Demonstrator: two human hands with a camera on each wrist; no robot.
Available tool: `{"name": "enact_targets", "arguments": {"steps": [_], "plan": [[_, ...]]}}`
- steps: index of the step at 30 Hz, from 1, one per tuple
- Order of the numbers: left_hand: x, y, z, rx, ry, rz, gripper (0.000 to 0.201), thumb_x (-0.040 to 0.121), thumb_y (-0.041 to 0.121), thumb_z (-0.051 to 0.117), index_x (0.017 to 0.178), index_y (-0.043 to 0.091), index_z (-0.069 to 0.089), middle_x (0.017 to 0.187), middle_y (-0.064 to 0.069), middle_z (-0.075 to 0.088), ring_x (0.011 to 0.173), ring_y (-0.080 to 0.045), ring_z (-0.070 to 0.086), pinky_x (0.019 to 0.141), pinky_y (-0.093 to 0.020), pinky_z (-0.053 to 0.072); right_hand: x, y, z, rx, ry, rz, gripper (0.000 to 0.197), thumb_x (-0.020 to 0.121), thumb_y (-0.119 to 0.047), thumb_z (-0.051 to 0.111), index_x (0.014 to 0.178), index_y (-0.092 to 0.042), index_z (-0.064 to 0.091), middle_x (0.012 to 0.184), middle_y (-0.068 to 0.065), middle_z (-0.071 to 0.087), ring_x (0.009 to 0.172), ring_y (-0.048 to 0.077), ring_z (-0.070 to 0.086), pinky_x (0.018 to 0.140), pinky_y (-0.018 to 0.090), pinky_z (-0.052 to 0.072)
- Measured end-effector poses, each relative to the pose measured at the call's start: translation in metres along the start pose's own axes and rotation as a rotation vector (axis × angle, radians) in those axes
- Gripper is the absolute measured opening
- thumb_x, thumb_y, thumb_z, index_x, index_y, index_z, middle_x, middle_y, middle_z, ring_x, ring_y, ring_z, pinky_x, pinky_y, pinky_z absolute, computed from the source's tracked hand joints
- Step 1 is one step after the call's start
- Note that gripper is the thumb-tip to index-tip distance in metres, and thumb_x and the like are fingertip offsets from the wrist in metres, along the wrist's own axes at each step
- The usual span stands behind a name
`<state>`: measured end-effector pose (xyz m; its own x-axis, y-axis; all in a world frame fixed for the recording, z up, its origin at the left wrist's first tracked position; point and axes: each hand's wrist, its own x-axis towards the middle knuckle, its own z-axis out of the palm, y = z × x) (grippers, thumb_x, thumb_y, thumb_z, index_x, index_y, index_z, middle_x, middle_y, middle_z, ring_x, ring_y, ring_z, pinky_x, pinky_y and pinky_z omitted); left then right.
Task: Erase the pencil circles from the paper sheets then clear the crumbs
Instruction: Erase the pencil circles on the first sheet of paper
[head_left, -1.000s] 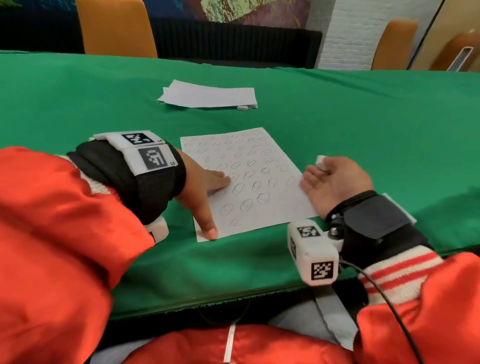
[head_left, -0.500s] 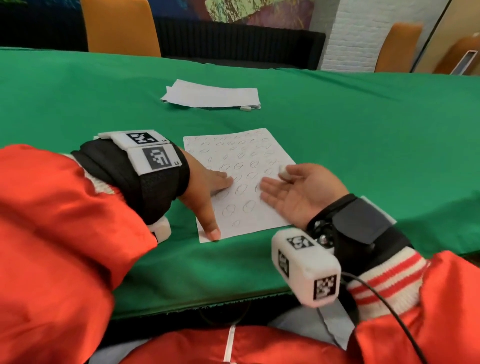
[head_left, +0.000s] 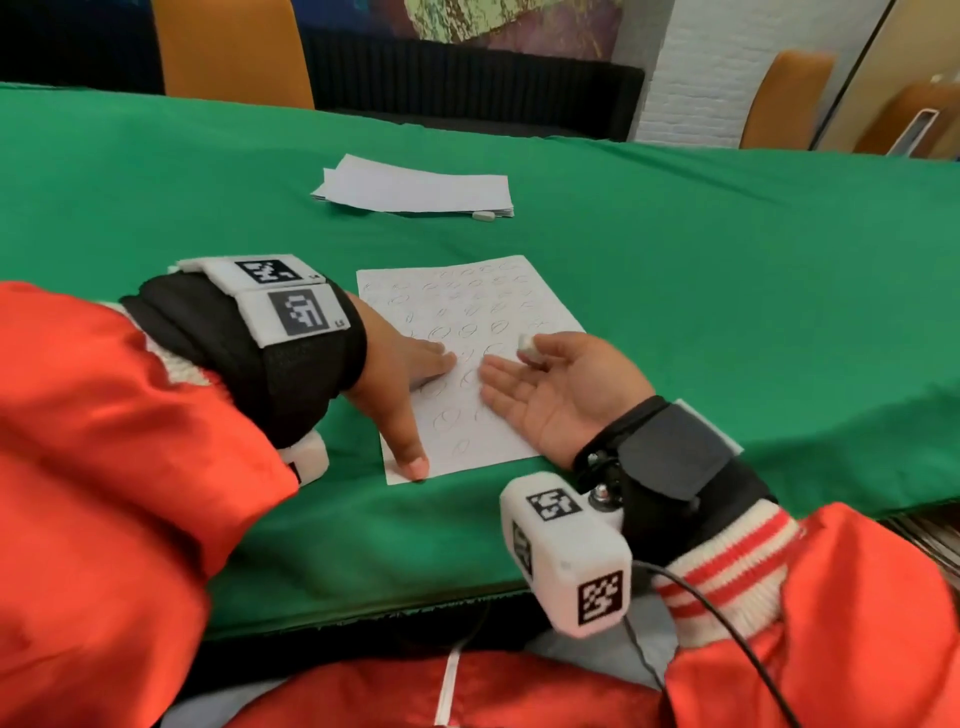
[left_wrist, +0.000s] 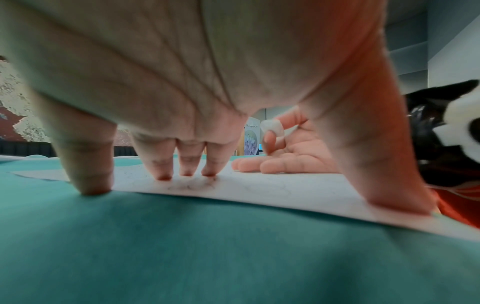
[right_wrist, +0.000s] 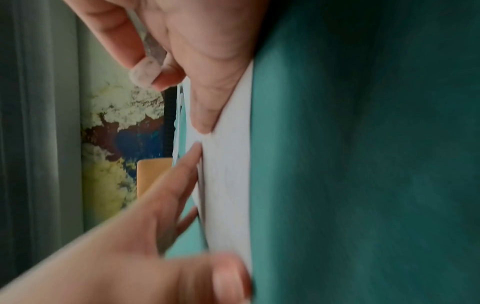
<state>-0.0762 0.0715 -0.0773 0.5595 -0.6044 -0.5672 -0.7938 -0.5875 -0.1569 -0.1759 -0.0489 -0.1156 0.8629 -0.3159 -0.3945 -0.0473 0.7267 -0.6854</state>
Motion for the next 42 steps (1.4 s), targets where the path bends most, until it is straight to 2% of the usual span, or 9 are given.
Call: {"name": "enact_targets", "arguments": {"steps": [4,6,9,12,16,21,25,37,42], "plan": [[0.001,-0.003,0.001,-0.017,0.0,0.016,0.115,0.074,0.057,0.069,0.151,0.022,-0.009,0.159,0.009,-0.01,0.146,-0.011,0.001,0.117,-0.032,0.005,0.011,-0.035,-0.031,0.071,0.233,-0.219,0.024,0.095,-0.008,0.036,0.072,-0.009,0.039,0.091,0.012,0.049,0.088,0.018,0.05,0.115,0.044,0.023],[0.002,-0.004,0.001,-0.031,-0.002,0.02,0.115,0.073,0.056,0.07,0.151,0.023,-0.008,0.159,0.01,-0.01,0.146,-0.011,0.001,0.117,-0.032,0.006,0.01,-0.049,-0.043,0.034,0.298,-0.273,0.021,0.095,-0.011,0.037,0.075,-0.009,0.044,0.108,0.014,0.054,0.105,0.021,0.051,0.114,0.041,0.023],[0.002,-0.004,0.001,-0.026,-0.002,0.019,0.116,0.073,0.058,0.069,0.151,0.023,-0.008,0.158,0.01,-0.01,0.146,-0.011,0.001,0.118,-0.033,0.005,-0.003,-0.055,-0.043,-0.022,0.221,-0.298,0.019,0.095,-0.013,0.036,0.081,-0.01,0.048,0.124,0.017,0.054,0.119,0.029,0.049,0.099,0.042,0.037],[0.001,-0.003,0.0,-0.022,0.007,0.02,0.114,0.074,0.058,0.068,0.152,0.022,-0.007,0.159,0.009,-0.009,0.146,-0.011,0.001,0.117,-0.033,0.006,-0.015,-0.046,-0.026,-0.188,0.046,-0.319,0.013,0.092,-0.007,0.038,0.082,-0.009,0.046,0.092,0.014,0.064,0.078,0.022,0.063,0.074,0.033,0.054],[0.001,-0.003,0.0,-0.041,0.041,0.036,0.109,0.076,0.054,0.068,0.152,0.021,-0.003,0.159,0.006,-0.005,0.146,-0.013,0.002,0.117,-0.031,0.006,-0.02,-0.031,-0.004,-0.779,-0.123,-0.354,0.012,0.091,-0.006,0.054,0.08,-0.009,0.048,0.061,0.003,0.063,0.046,0.012,0.053,0.052,0.024,0.051],[-0.001,-0.01,-0.003,-0.097,0.029,0.03,0.107,0.074,0.053,0.071,0.151,0.032,-0.002,0.157,0.012,-0.014,0.145,-0.01,-0.004,0.116,-0.032,0.005,-0.027,-0.024,0.0,-1.524,-0.077,-0.553,0.018,0.085,-0.031,0.066,0.079,-0.015,0.06,0.069,0.004,0.065,0.058,0.012,0.054,0.063,0.03,0.049],[-0.003,-0.017,-0.006,-0.127,0.028,0.032,0.109,0.071,0.056,0.071,0.15,0.038,-0.002,0.157,0.017,-0.012,0.145,-0.008,-0.004,0.116,-0.033,0.0,-0.03,-0.014,0.004,-1.714,-0.061,-0.533,0.018,0.084,-0.039,0.064,0.075,-0.024,0.061,0.063,-0.011,0.056,0.054,0.002,0.048,0.051,0.014,0.037],[0.008,0.004,0.001,-0.023,0.011,0.082,0.111,0.074,0.055,0.069,0.152,0.029,-0.007,0.159,0.009,-0.009,0.146,-0.013,0.002,0.116,-0.032,0.006,-0.031,0.01,0.014,-1.993,-0.017,-0.532,0.011,0.09,-0.035,0.053,0.083,-0.026,0.054,0.084,-0.007,0.057,0.079,0.012,0.051,0.066,0.024,0.035],[0.009,0.004,0.001,-0.014,0.016,0.121,0.108,0.075,0.052,0.071,0.152,0.029,0.0,0.16,0.004,-0.007,0.146,-0.015,0.003,0.115,-0.032,0.008,-0.037,0.015,0.022,-2.08,-0.102,-0.584,0.014,0.089,-0.032,0.053,0.078,-0.025,0.049,0.074,-0.008,0.05,0.074,0.014,0.048,0.061,0.026,0.036]]}}
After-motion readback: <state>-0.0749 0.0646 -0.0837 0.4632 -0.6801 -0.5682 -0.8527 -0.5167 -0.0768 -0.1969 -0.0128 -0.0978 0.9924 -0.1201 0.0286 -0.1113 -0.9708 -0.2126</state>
